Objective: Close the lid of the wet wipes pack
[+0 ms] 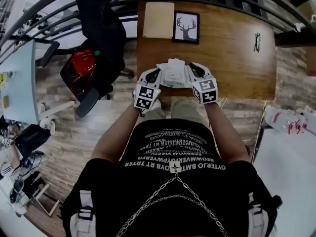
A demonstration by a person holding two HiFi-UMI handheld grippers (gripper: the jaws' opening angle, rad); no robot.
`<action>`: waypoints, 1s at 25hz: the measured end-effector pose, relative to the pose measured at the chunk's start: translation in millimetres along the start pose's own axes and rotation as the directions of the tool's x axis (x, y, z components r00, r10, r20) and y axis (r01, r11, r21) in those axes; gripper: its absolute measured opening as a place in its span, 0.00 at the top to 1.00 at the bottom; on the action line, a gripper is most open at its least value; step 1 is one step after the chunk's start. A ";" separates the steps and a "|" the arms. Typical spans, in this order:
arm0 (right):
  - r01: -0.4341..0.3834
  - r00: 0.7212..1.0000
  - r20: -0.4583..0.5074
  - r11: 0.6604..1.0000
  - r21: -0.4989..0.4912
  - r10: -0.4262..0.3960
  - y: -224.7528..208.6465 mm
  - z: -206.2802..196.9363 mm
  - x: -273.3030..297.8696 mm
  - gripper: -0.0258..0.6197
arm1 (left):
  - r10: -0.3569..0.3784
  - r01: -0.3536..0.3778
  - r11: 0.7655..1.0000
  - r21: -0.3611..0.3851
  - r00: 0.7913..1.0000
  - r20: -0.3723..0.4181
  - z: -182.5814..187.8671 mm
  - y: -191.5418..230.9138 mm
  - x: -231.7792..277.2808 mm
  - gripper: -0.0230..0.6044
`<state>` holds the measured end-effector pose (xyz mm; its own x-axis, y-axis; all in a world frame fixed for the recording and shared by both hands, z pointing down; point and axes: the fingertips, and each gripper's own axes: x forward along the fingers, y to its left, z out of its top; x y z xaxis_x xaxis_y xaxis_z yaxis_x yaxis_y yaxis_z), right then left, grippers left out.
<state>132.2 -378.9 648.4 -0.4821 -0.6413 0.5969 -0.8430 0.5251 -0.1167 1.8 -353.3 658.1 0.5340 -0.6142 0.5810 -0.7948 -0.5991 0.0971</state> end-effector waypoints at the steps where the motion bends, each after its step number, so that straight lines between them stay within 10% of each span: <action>1: 0.027 0.999 0.017 1.000 0.004 -0.027 -1.6 6.3 -10.7 0.92 | 0.015 -0.015 1.000 -0.008 0.999 0.037 13.4 4.4 -10.9 0.92; 15: 0.124 0.951 0.290 0.991 -0.059 -0.102 36.4 129.1 -159.6 0.94 | 0.031 -0.089 0.988 0.128 0.915 0.402 188.3 -1.8 -162.7 0.92; 25: 0.116 0.932 0.348 0.993 -0.021 -0.101 86.4 160.1 -235.6 0.94 | -0.058 -0.043 0.979 0.198 0.877 0.478 221.1 -34.8 -219.1 0.92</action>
<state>134.8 -271.9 370.7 -0.4468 -0.8457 0.2917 -0.8880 0.4588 -0.0300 -23.7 -311.4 348.7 0.6523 -0.7488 0.1176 -0.7439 -0.6622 -0.0898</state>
